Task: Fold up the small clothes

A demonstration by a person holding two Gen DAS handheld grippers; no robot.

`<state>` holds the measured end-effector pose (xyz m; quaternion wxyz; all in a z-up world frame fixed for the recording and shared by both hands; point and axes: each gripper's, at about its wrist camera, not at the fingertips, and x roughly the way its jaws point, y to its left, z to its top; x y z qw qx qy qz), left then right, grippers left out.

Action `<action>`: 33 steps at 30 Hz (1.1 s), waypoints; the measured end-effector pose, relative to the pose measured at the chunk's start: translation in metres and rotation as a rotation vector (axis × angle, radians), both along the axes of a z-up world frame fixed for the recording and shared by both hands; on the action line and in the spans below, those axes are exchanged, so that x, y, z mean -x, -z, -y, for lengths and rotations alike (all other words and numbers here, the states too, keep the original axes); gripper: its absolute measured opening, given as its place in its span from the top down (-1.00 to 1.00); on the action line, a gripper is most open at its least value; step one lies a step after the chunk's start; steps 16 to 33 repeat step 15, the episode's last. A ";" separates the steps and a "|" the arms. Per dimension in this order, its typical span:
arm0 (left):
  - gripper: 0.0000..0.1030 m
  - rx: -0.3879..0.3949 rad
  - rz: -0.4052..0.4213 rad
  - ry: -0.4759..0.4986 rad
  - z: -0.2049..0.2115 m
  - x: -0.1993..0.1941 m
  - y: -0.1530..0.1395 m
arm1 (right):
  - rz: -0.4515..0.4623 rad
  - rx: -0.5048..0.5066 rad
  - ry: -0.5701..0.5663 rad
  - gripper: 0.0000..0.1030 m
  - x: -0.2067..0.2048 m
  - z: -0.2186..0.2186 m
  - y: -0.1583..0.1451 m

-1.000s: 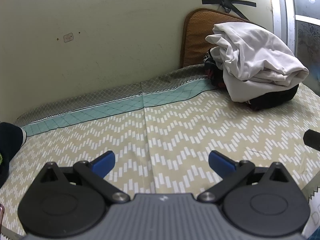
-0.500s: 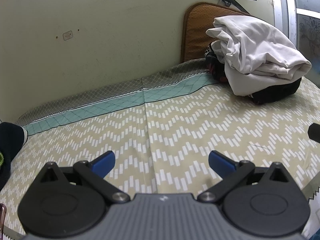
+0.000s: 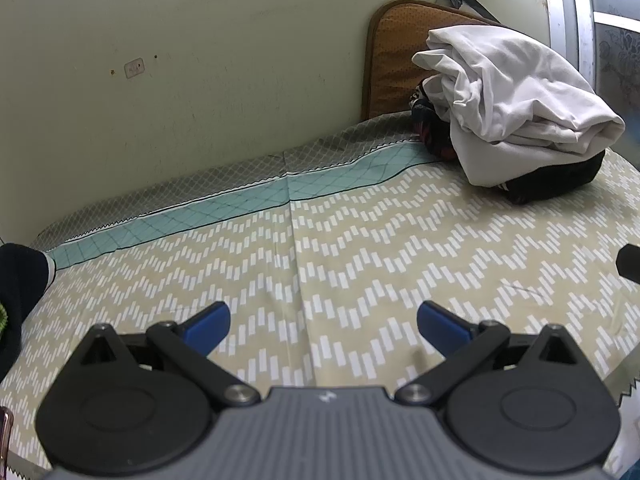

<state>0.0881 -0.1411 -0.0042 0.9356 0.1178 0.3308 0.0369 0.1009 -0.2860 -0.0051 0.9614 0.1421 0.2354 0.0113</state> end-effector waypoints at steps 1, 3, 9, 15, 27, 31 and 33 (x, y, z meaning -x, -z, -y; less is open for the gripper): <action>-1.00 0.000 0.000 0.000 0.000 0.000 0.000 | -0.002 -0.001 -0.002 -1.00 -0.001 0.001 0.000; -1.00 0.000 -0.002 0.000 0.000 0.000 0.001 | -0.004 -0.002 -0.004 -1.00 -0.002 0.002 0.000; -1.00 0.001 -0.001 0.008 0.000 0.000 0.001 | -0.010 -0.004 -0.010 -1.00 -0.002 0.002 0.000; -1.00 0.008 -0.007 0.029 0.001 0.001 0.001 | -0.011 -0.005 -0.013 -1.00 -0.002 0.002 0.000; -1.00 0.008 -0.007 0.029 0.001 0.001 0.001 | -0.011 -0.005 -0.013 -1.00 -0.002 0.002 0.000; -1.00 0.008 -0.007 0.029 0.001 0.001 0.001 | -0.011 -0.005 -0.013 -1.00 -0.002 0.002 0.000; -1.00 0.008 -0.007 0.029 0.001 0.001 0.001 | -0.011 -0.005 -0.013 -1.00 -0.002 0.002 0.000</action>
